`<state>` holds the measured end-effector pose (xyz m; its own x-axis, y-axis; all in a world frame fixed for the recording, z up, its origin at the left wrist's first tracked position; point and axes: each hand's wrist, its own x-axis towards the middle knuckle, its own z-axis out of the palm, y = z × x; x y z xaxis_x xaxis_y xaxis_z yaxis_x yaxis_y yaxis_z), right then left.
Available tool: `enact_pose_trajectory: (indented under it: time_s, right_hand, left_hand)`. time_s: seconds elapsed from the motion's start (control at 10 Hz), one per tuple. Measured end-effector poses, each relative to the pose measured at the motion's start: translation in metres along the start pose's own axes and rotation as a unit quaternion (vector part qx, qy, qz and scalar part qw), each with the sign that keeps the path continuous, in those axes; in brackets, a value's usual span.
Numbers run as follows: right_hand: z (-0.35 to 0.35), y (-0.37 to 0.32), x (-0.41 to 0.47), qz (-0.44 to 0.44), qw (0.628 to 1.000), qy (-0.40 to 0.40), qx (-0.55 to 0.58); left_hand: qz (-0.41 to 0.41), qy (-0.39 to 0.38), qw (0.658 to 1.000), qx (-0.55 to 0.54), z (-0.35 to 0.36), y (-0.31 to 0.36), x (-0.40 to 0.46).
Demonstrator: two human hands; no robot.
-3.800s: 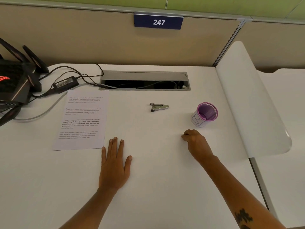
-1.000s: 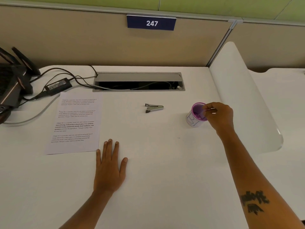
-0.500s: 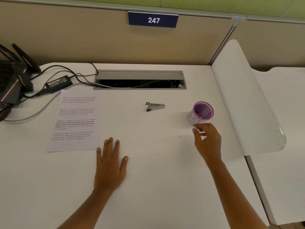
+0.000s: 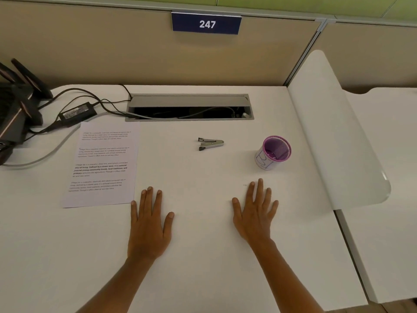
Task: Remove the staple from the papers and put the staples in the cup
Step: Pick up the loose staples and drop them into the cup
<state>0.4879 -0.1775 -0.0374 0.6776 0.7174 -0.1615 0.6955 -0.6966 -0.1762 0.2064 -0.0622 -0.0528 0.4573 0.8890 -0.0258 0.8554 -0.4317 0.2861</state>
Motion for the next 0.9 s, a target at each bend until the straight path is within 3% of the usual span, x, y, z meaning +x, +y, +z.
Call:
enact_pose_trajectory:
  time_s: [0.2,0.4,0.5,0.9]
  right_hand:
    - [-0.003,-0.010,0.016,-0.003,0.999,-0.011,0.048]
    - [-0.006,-0.002,0.019,0.023,0.985,0.107,0.136]
    - [-0.009,-0.002,0.027,0.007,0.978,0.124,0.167]
    - [-0.025,0.000,0.058,-0.052,0.974,0.117,0.187]
  left_hand:
    - [-0.001,0.000,1.000,-0.002,-0.001,0.001,0.000]
    - [-0.003,-0.002,1.000,-0.001,0.000,0.000,0.000]
    - [-0.001,-0.002,1.000,-0.002,-0.001,0.000,0.000]
    - [-0.004,-0.004,1.000,-0.008,-0.001,0.001,0.000]
